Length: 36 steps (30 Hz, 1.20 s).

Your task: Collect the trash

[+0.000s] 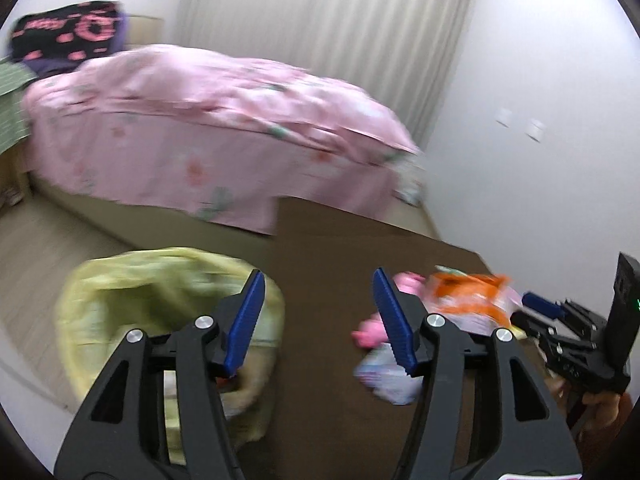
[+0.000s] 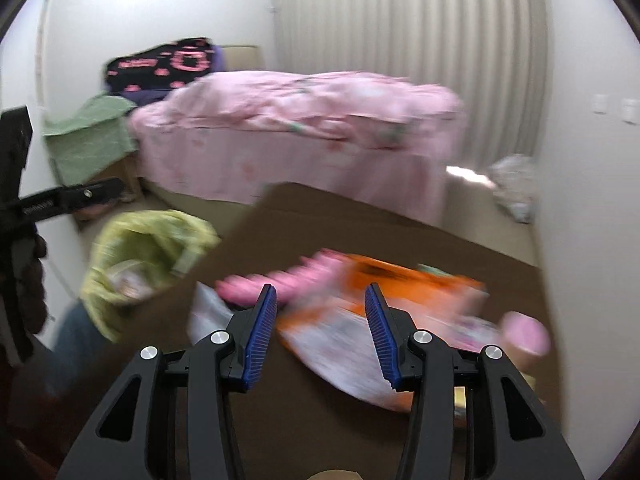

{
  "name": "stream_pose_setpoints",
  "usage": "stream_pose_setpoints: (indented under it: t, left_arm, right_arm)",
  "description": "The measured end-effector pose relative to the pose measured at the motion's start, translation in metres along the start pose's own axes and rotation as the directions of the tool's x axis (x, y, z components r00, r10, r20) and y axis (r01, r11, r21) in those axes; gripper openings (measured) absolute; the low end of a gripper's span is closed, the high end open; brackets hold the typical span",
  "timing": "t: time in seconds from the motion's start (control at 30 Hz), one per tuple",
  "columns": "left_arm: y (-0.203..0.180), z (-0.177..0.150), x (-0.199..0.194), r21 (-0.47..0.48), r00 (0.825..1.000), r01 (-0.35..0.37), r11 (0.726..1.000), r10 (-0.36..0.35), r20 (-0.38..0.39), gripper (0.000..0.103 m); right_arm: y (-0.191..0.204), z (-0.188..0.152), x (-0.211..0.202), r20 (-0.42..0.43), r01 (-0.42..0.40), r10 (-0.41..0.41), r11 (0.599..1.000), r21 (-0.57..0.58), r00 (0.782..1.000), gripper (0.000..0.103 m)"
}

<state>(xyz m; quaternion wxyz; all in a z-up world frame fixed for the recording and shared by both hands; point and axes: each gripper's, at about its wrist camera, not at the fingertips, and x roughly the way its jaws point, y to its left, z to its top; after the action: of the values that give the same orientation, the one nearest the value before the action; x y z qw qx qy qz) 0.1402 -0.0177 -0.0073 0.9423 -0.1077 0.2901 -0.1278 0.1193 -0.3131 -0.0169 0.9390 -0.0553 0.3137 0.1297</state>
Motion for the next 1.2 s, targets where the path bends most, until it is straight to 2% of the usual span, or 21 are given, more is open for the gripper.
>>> stream_pose_setpoints:
  t: [0.13,0.17,0.23,0.37,0.5,0.57,0.63,0.73,0.87,1.03,1.1,1.2]
  left_arm:
    - [-0.049,-0.009,0.041,0.095,0.989,0.129,0.987,-0.121,-0.087,0.054]
    - [-0.065,-0.011,0.056,0.124,0.983,0.156,0.98,-0.141,-0.122,0.054]
    - [-0.083,-0.015,0.074,0.157,0.975,0.179,0.971,-0.154,-0.163,0.054]
    - [-0.115,-0.02,0.121,0.233,0.962,0.172,0.957,-0.113,-0.249,0.054]
    - [-0.128,-0.019,0.162,0.26,0.945,0.108,0.96,-0.017,-0.327,0.053]
    - [-0.131,-0.024,0.18,0.261,0.931,0.075,0.963,0.027,-0.364,0.045]
    - [-0.132,-0.029,0.187,0.265,0.924,0.066,0.962,0.041,-0.381,0.023]
    - [-0.133,-0.038,0.18,0.275,0.922,0.076,0.958,0.038,-0.384,0.015]
    - [-0.126,-0.045,0.14,0.238,0.928,0.11,0.965,-0.013,-0.372,0.014]
    - [-0.125,-0.057,0.091,0.296,0.933,0.153,0.943,-0.039,-0.358,0.014]
    - [-0.12,-0.065,0.076,0.317,0.928,0.163,0.934,-0.036,-0.371,0.014]
    - [-0.105,-0.077,0.066,0.272,0.909,0.181,0.945,-0.055,-0.414,0.014]
  right_arm:
    - [-0.054,-0.026,-0.023,-0.013,0.071,-0.071,0.994,0.083,0.997,0.045]
    - [-0.064,-0.032,-0.026,-0.011,0.082,-0.081,0.992,0.1,0.997,0.049]
    - [-0.085,-0.046,-0.033,-0.01,0.085,-0.085,0.985,0.15,0.996,0.05]
    - [-0.106,-0.066,-0.035,-0.013,0.072,-0.07,0.975,0.211,0.997,0.051]
    - [-0.104,-0.081,-0.019,-0.085,0.119,-0.107,0.982,0.148,0.991,0.051]
    - [-0.102,-0.085,-0.014,-0.087,0.129,-0.118,0.981,0.142,0.989,0.051]
    - [-0.103,-0.089,-0.013,-0.085,0.111,-0.097,0.98,0.166,0.992,0.051]
    - [-0.104,-0.088,-0.016,-0.063,0.104,-0.094,0.978,0.18,0.994,0.051]
    - [-0.104,-0.081,-0.026,-0.018,0.095,-0.094,0.978,0.188,0.995,0.051]
    - [-0.102,-0.071,-0.027,0.008,0.093,-0.097,0.976,0.199,0.995,0.051]
    - [-0.1,-0.064,-0.022,0.002,0.088,-0.09,0.977,0.193,0.996,0.051]
    - [-0.099,-0.052,-0.01,0.01,0.077,-0.08,0.981,0.18,0.997,0.051]
